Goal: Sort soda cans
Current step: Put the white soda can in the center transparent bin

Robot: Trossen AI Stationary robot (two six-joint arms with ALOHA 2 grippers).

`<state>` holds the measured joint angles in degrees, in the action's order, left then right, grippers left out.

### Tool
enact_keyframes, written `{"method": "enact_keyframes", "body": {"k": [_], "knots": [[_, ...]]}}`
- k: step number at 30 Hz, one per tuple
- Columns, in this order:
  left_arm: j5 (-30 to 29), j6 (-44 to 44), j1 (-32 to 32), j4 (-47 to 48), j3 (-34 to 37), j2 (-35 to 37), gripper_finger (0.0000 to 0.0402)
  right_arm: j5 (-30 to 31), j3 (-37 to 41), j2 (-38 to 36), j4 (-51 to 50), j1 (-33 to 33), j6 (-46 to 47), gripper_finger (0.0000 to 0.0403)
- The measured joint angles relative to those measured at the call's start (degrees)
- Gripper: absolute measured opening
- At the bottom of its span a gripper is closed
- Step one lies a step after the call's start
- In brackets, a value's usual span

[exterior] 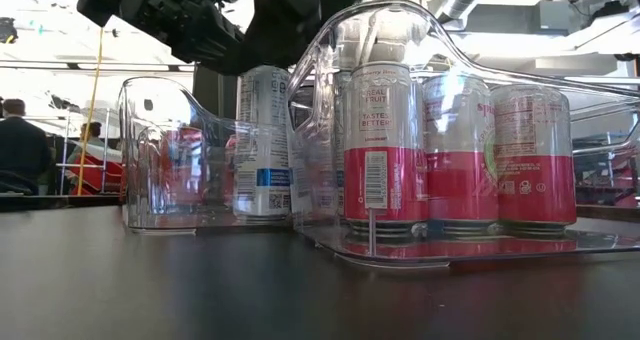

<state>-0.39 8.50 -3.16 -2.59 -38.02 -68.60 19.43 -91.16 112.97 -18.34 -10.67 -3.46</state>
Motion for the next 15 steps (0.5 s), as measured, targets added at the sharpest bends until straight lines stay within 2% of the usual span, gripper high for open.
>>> {"method": "enact_keyframes", "body": {"k": [15], "knots": [[-0.54,-0.38,0.00,-1.16,0.11,-0.04,0.0000,10.47,-10.25,-0.11,-14.18,-4.26,-3.76,0.0397]]}}
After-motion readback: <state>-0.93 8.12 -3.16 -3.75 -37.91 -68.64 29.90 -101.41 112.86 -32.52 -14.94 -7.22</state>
